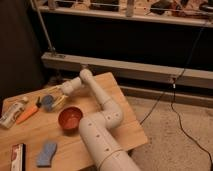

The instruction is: Pick up the ceramic cup

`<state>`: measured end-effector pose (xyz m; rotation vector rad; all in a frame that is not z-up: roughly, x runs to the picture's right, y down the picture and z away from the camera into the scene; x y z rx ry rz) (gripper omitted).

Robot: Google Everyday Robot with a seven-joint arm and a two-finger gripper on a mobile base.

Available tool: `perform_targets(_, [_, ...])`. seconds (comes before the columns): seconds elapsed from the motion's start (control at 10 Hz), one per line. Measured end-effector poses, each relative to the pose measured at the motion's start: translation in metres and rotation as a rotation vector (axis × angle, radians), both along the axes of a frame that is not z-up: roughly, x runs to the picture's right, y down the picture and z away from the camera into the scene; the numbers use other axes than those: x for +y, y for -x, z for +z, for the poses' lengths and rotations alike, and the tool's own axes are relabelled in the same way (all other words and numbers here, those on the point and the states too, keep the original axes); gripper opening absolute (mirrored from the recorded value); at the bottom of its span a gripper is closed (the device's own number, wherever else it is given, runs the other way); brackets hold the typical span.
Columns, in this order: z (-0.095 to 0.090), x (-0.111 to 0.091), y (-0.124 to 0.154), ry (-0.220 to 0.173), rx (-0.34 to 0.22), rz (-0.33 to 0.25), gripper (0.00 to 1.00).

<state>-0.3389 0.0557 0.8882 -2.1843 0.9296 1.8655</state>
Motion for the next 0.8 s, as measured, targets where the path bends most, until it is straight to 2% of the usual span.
perform_targets(0.8, [0.0037, 0.0068, 0.0039, 0.007, 0.004, -0.007, 0.65])
